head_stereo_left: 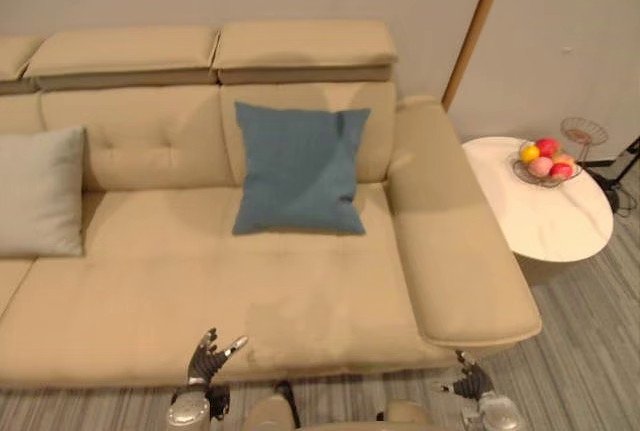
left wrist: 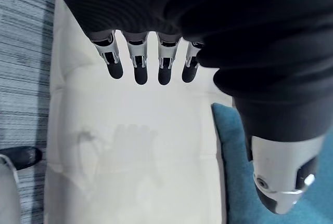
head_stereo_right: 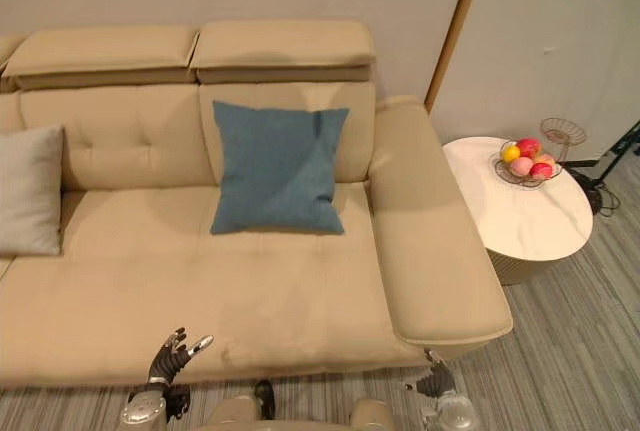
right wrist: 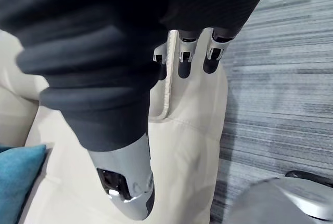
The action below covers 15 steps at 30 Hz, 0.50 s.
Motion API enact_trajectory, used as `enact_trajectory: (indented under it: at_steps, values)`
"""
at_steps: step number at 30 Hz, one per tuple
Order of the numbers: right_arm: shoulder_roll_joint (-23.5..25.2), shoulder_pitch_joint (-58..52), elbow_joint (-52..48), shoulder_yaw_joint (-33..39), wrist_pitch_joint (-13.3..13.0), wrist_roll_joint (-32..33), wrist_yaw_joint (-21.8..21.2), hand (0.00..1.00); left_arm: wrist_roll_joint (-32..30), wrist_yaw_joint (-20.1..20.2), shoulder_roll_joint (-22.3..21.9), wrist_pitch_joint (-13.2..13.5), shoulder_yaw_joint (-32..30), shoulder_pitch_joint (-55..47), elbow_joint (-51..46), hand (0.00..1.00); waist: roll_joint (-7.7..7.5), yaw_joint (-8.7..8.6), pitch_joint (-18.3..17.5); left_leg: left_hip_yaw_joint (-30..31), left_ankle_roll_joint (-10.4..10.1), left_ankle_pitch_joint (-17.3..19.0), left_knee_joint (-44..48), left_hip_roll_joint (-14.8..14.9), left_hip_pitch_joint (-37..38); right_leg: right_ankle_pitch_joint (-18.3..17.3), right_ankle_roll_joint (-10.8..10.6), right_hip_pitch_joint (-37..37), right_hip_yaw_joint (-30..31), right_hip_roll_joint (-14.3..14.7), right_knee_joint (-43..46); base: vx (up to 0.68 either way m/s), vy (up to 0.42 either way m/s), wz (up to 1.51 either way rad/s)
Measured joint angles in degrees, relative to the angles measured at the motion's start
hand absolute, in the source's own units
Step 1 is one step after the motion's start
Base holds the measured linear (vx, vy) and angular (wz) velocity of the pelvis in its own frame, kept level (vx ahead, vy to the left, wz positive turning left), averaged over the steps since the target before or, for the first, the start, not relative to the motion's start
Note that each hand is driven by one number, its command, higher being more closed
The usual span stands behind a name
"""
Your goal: Pick up cushions and gather them together orderly.
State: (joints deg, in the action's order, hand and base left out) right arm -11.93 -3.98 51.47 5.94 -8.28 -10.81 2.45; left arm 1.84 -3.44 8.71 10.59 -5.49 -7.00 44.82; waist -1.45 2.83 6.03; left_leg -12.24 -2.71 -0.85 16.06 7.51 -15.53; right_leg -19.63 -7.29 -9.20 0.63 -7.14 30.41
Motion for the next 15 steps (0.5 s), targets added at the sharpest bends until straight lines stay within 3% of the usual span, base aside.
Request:
enact_trajectory:
  at_steps: [1,2,4,6,7,8,10,12,15]
  values:
    - [-1.1,0.7,-1.2,0.1,-0.2,1.3,0.1,0.00,0.2,0.0,-1.7,-0.1,2.1,1.0,0.2,0.00,3.53,0.36,1.2,1.6,-1.2,-2.4,-1.9,1.6,-2.0,1.3,3.4,0.0,-2.4,1.9,-3.5,-0.41,-0.164,0.29]
    - [-1.7,1.3,-0.7,0.3,-0.1,1.8,0.0,0.00,0.2,0.0,-2.7,0.0,3.7,1.1,0.0,0.00,5.92,-0.13,1.8,2.9,-2.1,-6.5,-6.3,2.6,-2.3,3.0,4.6,-1.1,-4.0,3.8,-4.5,-0.43,-0.136,0.41]
    - [-2.0,2.1,1.6,1.5,0.4,1.8,0.1,0.00,0.2,0.0,-3.2,-0.1,3.8,0.7,0.2,0.00,6.57,-0.46,2.2,2.9,-3.8,-6.8,-11.7,2.6,-1.1,4.9,6.6,-2.6,-5.7,3.7,-5.7,-0.34,-0.096,0.37]
    - [-2.0,2.2,1.6,2.8,1.2,1.8,0.6,0.00,0.2,0.0,-3.2,-0.2,3.6,0.2,0.2,0.00,5.49,-0.64,2.6,1.4,-2.4,-5.9,-6.6,1.0,-0.1,6.5,7.8,-3.1,-6.0,1.7,-7.2,-0.22,-0.085,0.26]
    - [-2.2,2.2,1.5,3.3,1.3,1.8,1.0,0.00,0.2,-0.1,-3.2,-0.1,3.5,0.1,0.1,0.00,4.89,-0.95,2.7,0.4,-1.0,-3.0,-3.0,-0.1,1.5,8.1,7.5,-3.2,-5.8,0.7,-9.1,-0.16,-0.039,0.14]
    - [-2.2,2.4,1.3,3.9,1.3,1.7,1.1,0.00,0.2,0.0,-3.2,-0.1,3.1,0.2,0.0,0.00,4.75,-0.91,2.7,0.3,-0.8,0.3,-1.8,-0.3,3.7,10.0,7.1,-3.3,-5.6,0.6,-11.1,-0.15,-0.014,0.08]
    - [-2.1,2.5,1.3,4.8,1.4,1.7,1.1,0.00,0.2,0.0,-3.3,-0.1,3.0,0.2,0.1,0.00,4.83,-0.84,2.6,0.5,-1.4,3.5,-4.5,-0.7,7.8,12.3,6.2,-3.6,-5.5,1.0,-13.7,-0.14,0.077,-0.03]
    - [-2.1,2.4,1.4,5.4,1.4,1.7,1.1,0.00,0.2,0.1,-3.3,-0.1,2.8,0.1,0.2,0.00,6.03,-0.88,1.9,0.9,-1.9,3.9,-10.7,-0.4,10.4,13.7,5.0,-3.5,-5.6,1.9,-15.6,-0.13,0.109,-0.02]
    - [-1.9,1.9,1.6,7.0,1.4,1.7,1.0,0.00,0.2,0.0,-2.7,-0.1,2.6,0.1,0.8,0.00,4.82,-1.92,1.4,1.1,-1.5,2.7,-14.2,-1.6,12.4,18.7,3.2,1.1,-6.9,1.7,-23.2,-0.06,0.094,0.11]
